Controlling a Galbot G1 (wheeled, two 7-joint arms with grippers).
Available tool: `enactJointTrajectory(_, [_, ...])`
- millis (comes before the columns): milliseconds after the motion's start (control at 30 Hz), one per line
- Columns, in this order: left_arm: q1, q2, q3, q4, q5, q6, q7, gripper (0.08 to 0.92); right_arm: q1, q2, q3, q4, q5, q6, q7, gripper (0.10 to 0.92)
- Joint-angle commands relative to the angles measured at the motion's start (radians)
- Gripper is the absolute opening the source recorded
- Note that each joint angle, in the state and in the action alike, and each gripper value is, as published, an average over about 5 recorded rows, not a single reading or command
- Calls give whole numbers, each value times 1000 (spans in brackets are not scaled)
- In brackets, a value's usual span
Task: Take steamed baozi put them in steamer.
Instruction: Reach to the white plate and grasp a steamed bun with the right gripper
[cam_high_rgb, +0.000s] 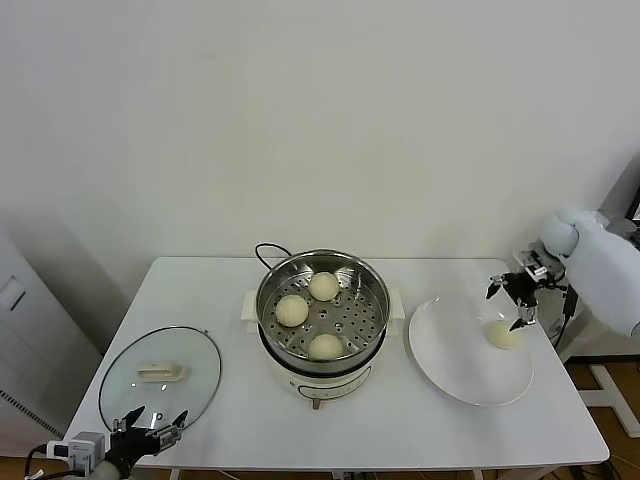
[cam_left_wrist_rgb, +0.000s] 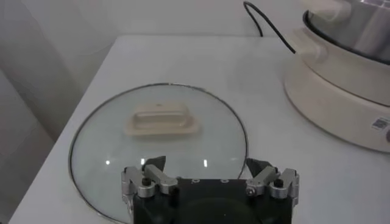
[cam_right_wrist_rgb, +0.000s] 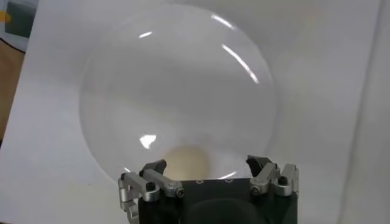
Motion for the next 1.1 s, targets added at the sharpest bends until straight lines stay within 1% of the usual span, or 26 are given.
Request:
enactJointTrajectory(33, [1, 0, 1, 0, 0, -1, 0, 823, -86, 20, 110, -69, -125, 21, 49, 823])
enactJointTrajectory(533, [1, -1, 8, 0, 1, -5, 1, 823, -125, 53, 191, -117, -215, 25, 129, 814])
enactJointTrajectory(667, [2, -2, 9, 0, 2, -6, 1, 823, -123, 65, 211, -128, -209, 17, 136, 735])
enactJointTrajectory(800, [4, -4, 10, 0, 6, -7, 1, 823, -116, 67, 206, -130, -207, 12, 133, 614])
enactJointTrajectory(933, [6, -8, 11, -2, 10, -7, 1, 823, -111, 56, 184, -112, -190, 9, 107, 511])
enactJointTrajectory(1000, [7, -9, 10, -3, 11, -6, 1, 823, -105, 44, 157, -91, -155, 1, 89, 479])
enactJointTrajectory(1100, [8, -11, 9, -4, 13, -6, 1, 823, -83, 14, 87, -37, -71, -29, 73, 461])
